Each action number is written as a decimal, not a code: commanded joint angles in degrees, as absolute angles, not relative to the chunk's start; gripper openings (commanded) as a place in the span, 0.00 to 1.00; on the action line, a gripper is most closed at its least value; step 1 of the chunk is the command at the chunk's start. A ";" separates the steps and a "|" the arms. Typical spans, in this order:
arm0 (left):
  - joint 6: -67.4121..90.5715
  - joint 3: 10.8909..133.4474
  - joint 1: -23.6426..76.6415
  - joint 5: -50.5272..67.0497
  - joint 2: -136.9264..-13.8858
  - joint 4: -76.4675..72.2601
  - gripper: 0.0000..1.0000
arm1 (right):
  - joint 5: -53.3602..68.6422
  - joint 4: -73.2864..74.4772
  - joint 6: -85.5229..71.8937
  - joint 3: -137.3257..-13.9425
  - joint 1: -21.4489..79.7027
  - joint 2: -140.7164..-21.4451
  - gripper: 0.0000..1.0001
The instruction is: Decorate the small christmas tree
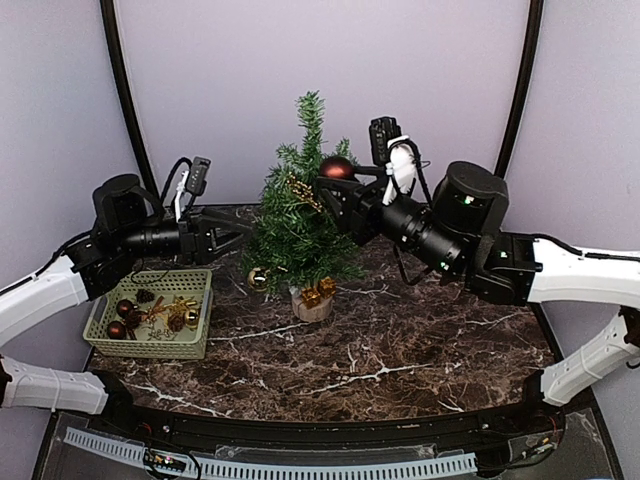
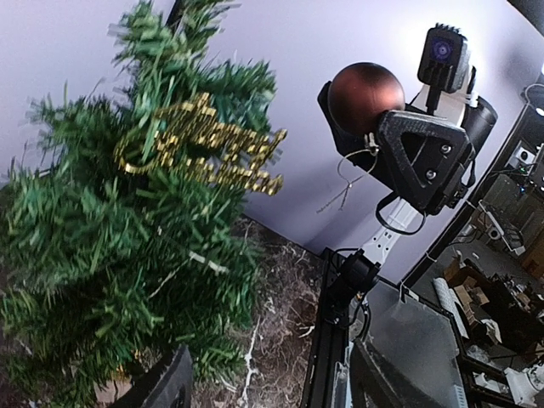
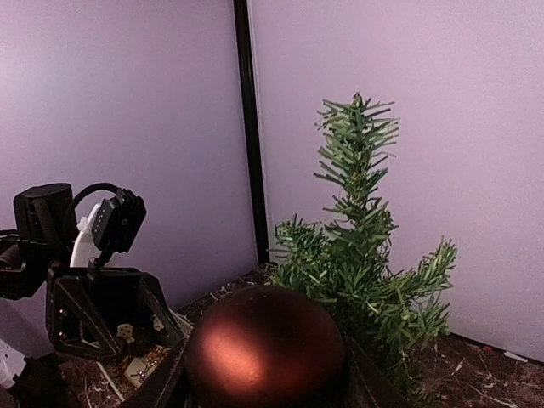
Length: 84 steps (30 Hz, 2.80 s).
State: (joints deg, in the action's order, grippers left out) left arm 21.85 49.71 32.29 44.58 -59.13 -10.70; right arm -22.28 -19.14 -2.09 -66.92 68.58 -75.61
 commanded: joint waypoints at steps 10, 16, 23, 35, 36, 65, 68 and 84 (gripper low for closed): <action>32.06 39.45 33.75 38.82 -55.74 -15.64 0.62 | -13.50 -24.68 -11.02 -58.16 70.89 -75.08 0.41; 32.27 37.73 33.90 38.85 -54.76 -14.38 0.61 | -13.57 -25.92 -12.04 -57.71 72.69 -78.53 0.40; 32.67 36.27 36.66 38.59 -54.23 -15.00 0.59 | -12.91 -30.34 -13.74 -55.61 73.58 -82.81 0.40; 35.31 34.30 42.77 34.90 -56.90 -19.14 0.55 | -19.28 -34.98 -13.60 -53.95 73.80 -87.86 0.38; 35.39 34.39 42.96 34.56 -57.06 -19.42 0.55 | -20.12 -35.06 -13.70 -53.71 73.81 -87.96 0.38; 33.62 37.61 47.60 27.57 -63.44 -21.21 0.40 | -33.45 -36.12 -17.41 -49.72 73.83 -88.64 0.38; 33.03 38.41 48.42 26.63 -64.15 -20.97 0.39 | -33.83 -36.91 -17.65 -49.34 73.83 -88.44 0.38; 28.82 40.83 52.23 15.91 -67.20 -15.17 0.41 | -34.34 -38.50 -18.00 -48.87 73.83 -89.03 0.38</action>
